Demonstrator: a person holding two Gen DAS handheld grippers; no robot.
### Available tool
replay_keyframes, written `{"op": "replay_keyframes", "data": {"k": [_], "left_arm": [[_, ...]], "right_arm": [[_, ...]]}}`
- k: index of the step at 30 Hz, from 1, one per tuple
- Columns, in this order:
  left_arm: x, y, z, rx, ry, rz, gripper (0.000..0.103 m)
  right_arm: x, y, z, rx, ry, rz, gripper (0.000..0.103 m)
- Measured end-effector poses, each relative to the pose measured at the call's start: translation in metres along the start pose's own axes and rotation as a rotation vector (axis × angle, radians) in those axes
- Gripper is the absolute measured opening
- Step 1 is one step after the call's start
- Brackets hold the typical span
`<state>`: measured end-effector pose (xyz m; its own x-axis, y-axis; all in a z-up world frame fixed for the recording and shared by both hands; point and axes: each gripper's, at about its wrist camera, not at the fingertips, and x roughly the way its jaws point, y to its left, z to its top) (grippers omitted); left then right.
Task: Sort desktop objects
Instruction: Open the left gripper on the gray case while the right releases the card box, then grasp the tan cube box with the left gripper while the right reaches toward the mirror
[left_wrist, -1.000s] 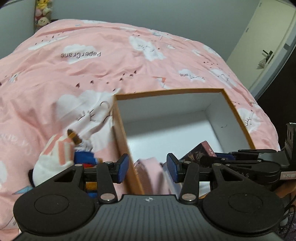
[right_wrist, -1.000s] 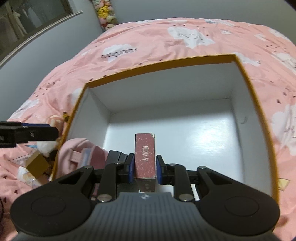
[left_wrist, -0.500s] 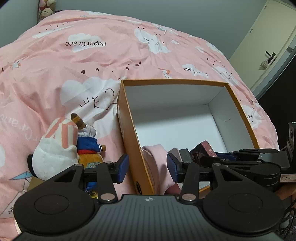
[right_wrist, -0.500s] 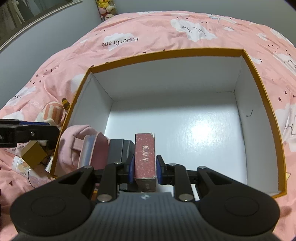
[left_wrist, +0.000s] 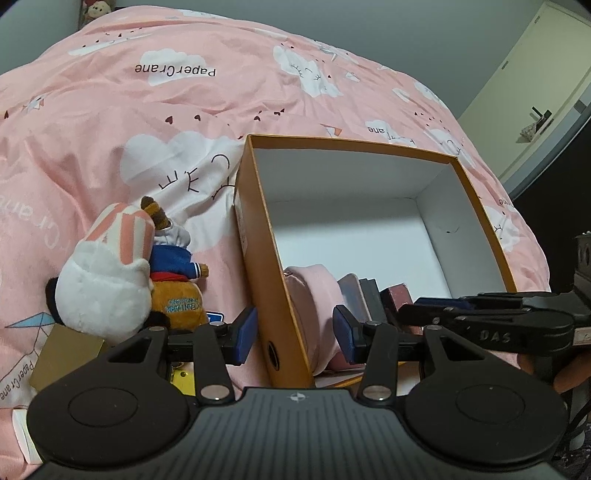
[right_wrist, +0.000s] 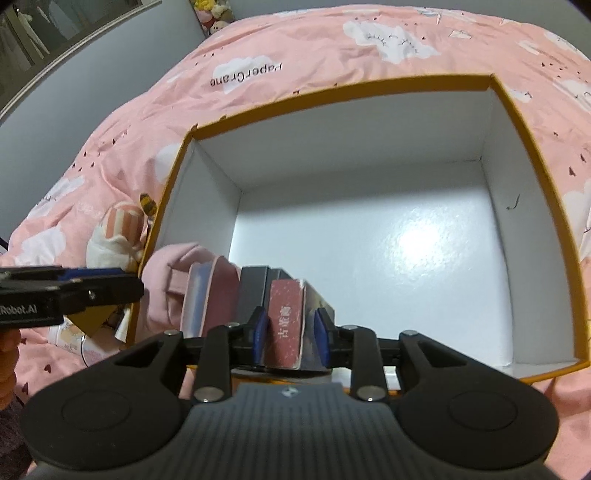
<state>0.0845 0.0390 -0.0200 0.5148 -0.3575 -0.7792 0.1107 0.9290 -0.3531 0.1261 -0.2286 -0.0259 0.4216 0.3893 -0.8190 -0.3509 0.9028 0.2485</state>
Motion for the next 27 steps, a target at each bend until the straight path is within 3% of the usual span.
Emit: {"op": "replay_keyframes", "data": {"k": [4, 9, 15, 19, 22, 27], "left_arm": [[-0.001, 0.000, -0.002, -0.002, 0.000, -0.004, 0.052], [-0.005, -0.001, -0.003, -0.008, -0.017, 0.002, 0.051], [-0.028, 0.003, -0.006, -0.016, -0.108, 0.022, 0.050], [-0.048, 0.005, -0.010, -0.025, -0.194, 0.054, 0.050], [-0.060, 0.000, -0.012, 0.010, -0.232, 0.095, 0.050], [-0.076, -0.005, -0.016, 0.066, -0.238, 0.152, 0.050]], "right_arm": [[0.000, -0.003, 0.001, 0.013, 0.005, 0.014, 0.018], [0.001, -0.002, -0.002, 0.010, 0.006, 0.022, 0.018], [-0.020, 0.006, -0.002, -0.065, -0.087, 0.027, 0.021], [-0.037, 0.023, -0.003, -0.146, -0.170, 0.062, 0.035], [-0.046, 0.036, -0.004, -0.188, -0.220, 0.073, 0.040], [-0.062, 0.056, -0.012, -0.243, -0.335, 0.090, 0.050]]}}
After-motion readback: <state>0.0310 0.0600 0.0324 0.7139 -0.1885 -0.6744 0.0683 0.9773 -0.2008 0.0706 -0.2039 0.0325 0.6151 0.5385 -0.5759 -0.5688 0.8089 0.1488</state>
